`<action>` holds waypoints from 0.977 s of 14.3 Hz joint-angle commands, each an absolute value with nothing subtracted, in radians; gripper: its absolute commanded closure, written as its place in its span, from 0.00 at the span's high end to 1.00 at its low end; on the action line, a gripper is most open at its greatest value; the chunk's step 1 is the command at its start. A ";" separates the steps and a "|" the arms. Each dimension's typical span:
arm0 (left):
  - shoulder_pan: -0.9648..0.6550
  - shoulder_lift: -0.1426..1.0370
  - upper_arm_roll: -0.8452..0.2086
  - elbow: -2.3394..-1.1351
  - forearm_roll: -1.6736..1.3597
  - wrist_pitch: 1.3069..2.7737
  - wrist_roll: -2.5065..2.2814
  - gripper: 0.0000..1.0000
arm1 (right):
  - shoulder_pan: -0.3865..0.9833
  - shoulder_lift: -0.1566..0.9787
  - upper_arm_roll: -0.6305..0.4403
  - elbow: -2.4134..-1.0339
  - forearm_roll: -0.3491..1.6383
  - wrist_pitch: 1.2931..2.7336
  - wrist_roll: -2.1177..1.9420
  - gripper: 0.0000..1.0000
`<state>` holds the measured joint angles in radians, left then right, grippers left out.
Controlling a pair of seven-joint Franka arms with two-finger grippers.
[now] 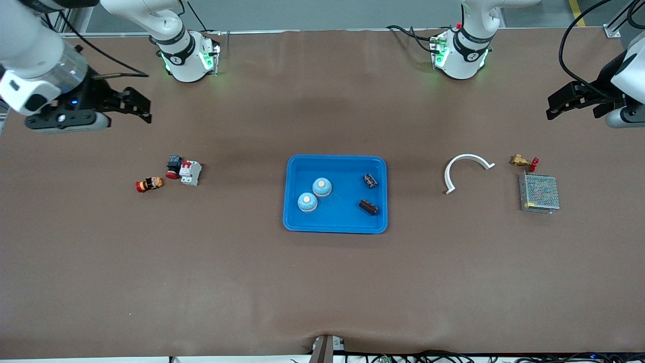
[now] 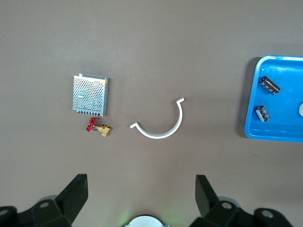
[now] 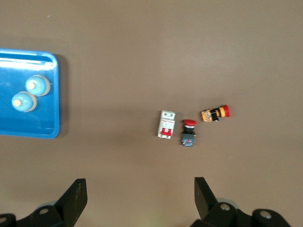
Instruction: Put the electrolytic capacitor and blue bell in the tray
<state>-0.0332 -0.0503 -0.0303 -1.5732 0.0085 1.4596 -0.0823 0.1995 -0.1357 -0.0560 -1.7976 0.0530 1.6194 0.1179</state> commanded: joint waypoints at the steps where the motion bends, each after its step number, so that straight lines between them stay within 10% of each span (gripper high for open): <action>1: -0.041 -0.044 -0.026 -1.560 0.011 1.462 -0.080 1.00 | 0.126 -0.160 -0.034 -1.821 0.034 1.629 0.106 1.00; 14: -0.043 -0.044 -0.026 -1.560 0.011 1.462 -0.080 1.00 | -0.032 -0.156 -0.034 -1.744 0.014 1.596 -0.023 1.00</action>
<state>-0.0344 -0.0503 -0.0304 -1.5732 0.0085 1.4599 -0.0823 -0.0096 -0.1389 -0.0531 -1.7755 0.0337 1.6264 -0.0161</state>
